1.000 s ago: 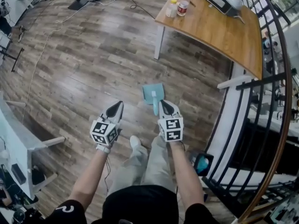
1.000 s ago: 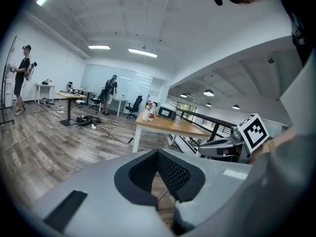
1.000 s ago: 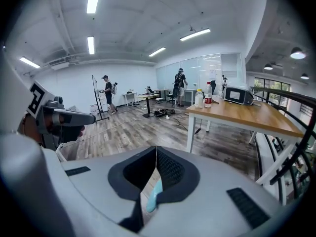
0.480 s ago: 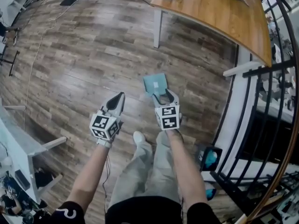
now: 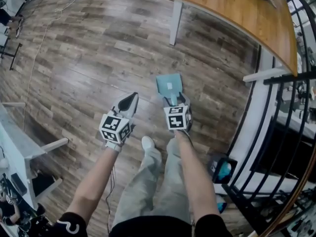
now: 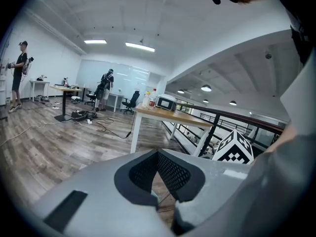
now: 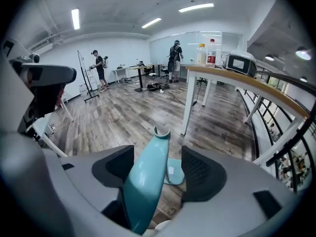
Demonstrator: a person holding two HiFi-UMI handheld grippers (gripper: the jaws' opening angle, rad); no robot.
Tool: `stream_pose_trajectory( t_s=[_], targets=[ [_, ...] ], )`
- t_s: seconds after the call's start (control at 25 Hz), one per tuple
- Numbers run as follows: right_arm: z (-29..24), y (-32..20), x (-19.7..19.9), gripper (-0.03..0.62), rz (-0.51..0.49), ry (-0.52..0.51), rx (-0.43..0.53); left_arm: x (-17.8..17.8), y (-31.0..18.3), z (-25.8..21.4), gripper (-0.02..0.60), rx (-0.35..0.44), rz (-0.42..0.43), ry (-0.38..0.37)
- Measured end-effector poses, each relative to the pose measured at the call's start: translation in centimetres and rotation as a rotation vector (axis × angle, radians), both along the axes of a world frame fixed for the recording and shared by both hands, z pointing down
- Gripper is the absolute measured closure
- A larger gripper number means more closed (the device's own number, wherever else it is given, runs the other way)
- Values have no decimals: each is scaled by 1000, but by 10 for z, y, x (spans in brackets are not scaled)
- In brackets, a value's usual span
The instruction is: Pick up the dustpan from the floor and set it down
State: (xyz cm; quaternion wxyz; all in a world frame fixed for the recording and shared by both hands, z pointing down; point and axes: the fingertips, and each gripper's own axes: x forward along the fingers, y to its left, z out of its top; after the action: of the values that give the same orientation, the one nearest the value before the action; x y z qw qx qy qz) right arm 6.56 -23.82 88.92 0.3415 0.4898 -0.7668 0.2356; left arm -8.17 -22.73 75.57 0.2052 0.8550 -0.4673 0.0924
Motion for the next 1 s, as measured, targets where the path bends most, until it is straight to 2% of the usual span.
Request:
stream_pose_trajectory(
  t_s=[0.16,0.28,0.32,0.48,0.64,1.0],
  targets=[
    [11,-1,-4,335,27,8,-27,-4,-4,11,583,-8,-9,7],
    [16,1,-5,399,39,34,-45,-5,-5,14,583,-12,-5,11],
    [17,0,-3,422,45,48,-42,-4,-5,14,583,-13,-3,12],
    [17,-3,4,431,73,68,-28,-7,-4,16,583,-10,-3,10],
    [14,-6,21,505,142,103,1,-9,-4,15,583,-12,-4,12],
    [13,-3,38,514,125,120,14,-2,-7,14,583,-7,12,3]
  ],
)
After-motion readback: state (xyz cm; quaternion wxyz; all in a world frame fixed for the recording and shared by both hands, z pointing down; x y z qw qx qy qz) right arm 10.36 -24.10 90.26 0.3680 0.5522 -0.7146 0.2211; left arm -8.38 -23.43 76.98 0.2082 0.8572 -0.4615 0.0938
